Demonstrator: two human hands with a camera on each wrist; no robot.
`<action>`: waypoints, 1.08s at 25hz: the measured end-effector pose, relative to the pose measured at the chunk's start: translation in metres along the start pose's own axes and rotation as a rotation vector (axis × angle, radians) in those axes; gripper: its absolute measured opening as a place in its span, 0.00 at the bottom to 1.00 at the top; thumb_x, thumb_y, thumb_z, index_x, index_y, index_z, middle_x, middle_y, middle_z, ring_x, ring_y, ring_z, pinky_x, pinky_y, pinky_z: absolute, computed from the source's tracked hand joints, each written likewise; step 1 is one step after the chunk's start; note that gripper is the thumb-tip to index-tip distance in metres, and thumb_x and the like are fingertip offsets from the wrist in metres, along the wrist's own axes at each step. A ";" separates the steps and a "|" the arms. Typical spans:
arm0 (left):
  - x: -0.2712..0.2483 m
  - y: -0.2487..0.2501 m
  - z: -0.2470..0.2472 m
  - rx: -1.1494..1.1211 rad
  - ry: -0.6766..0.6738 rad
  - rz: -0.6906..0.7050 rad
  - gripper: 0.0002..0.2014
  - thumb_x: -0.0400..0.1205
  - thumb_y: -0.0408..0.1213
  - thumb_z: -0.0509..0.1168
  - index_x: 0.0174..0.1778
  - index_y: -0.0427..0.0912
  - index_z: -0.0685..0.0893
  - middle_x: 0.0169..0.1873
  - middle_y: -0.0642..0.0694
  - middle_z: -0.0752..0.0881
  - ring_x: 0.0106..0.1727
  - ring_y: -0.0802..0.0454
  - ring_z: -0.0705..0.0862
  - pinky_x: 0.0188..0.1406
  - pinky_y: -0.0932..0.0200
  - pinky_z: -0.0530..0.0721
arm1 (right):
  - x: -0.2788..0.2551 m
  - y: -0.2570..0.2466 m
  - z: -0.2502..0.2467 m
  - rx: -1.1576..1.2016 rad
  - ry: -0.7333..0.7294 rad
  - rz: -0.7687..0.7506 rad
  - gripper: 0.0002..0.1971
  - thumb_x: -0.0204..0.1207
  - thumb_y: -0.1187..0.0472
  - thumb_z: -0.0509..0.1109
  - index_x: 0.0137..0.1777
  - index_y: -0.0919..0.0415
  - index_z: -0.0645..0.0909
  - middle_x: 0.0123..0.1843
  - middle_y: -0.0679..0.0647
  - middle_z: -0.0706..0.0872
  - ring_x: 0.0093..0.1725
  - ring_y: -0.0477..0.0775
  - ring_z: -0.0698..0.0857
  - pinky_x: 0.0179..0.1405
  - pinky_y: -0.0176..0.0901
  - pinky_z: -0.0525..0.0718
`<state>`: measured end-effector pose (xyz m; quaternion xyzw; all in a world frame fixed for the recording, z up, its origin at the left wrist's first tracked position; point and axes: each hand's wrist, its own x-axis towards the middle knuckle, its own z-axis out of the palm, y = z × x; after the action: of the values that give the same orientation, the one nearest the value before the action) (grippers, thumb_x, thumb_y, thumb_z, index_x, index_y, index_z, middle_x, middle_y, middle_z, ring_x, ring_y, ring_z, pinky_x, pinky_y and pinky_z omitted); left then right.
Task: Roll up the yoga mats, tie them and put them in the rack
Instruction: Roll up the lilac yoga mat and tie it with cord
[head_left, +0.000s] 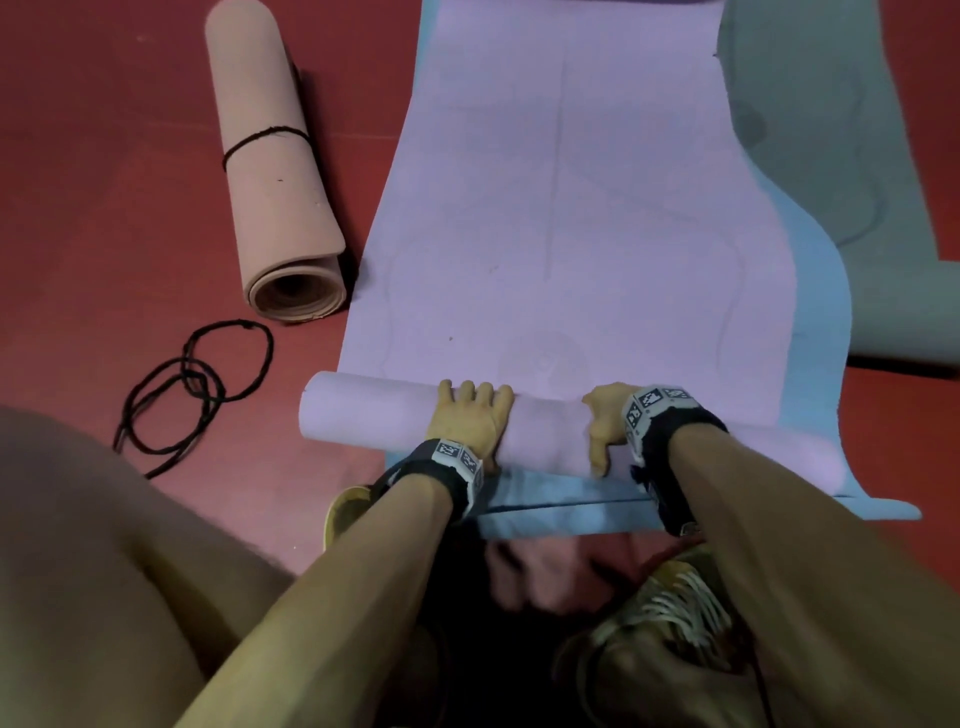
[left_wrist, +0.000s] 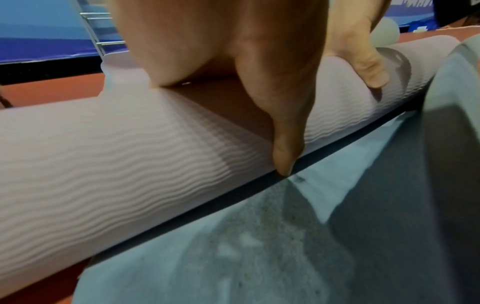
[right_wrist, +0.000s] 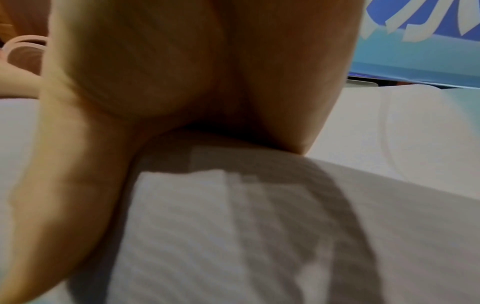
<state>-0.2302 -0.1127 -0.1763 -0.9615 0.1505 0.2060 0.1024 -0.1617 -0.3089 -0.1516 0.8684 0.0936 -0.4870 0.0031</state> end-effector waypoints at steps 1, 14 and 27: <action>0.001 0.000 -0.001 -0.007 -0.006 0.005 0.45 0.67 0.54 0.77 0.76 0.44 0.63 0.66 0.42 0.76 0.67 0.39 0.75 0.72 0.36 0.64 | -0.002 0.001 0.005 0.027 0.007 0.003 0.54 0.33 0.50 0.85 0.69 0.58 0.80 0.64 0.56 0.86 0.61 0.61 0.86 0.59 0.54 0.87; 0.029 -0.014 -0.040 -0.176 -0.377 0.099 0.45 0.56 0.46 0.84 0.70 0.55 0.74 0.62 0.48 0.85 0.61 0.46 0.85 0.63 0.50 0.82 | -0.036 -0.008 0.054 -0.077 0.401 0.022 0.39 0.59 0.51 0.78 0.70 0.58 0.69 0.65 0.56 0.80 0.65 0.59 0.78 0.65 0.53 0.70; 0.010 -0.004 -0.012 -0.057 -0.052 0.053 0.41 0.65 0.50 0.78 0.72 0.48 0.68 0.63 0.44 0.79 0.66 0.42 0.77 0.68 0.46 0.69 | -0.017 -0.003 0.027 0.028 0.145 0.072 0.48 0.46 0.52 0.86 0.71 0.54 0.72 0.65 0.56 0.83 0.63 0.62 0.82 0.59 0.51 0.75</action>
<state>-0.2164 -0.1148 -0.1695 -0.9539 0.1673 0.2380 0.0733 -0.1936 -0.3110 -0.1513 0.9041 0.0554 -0.4237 0.0016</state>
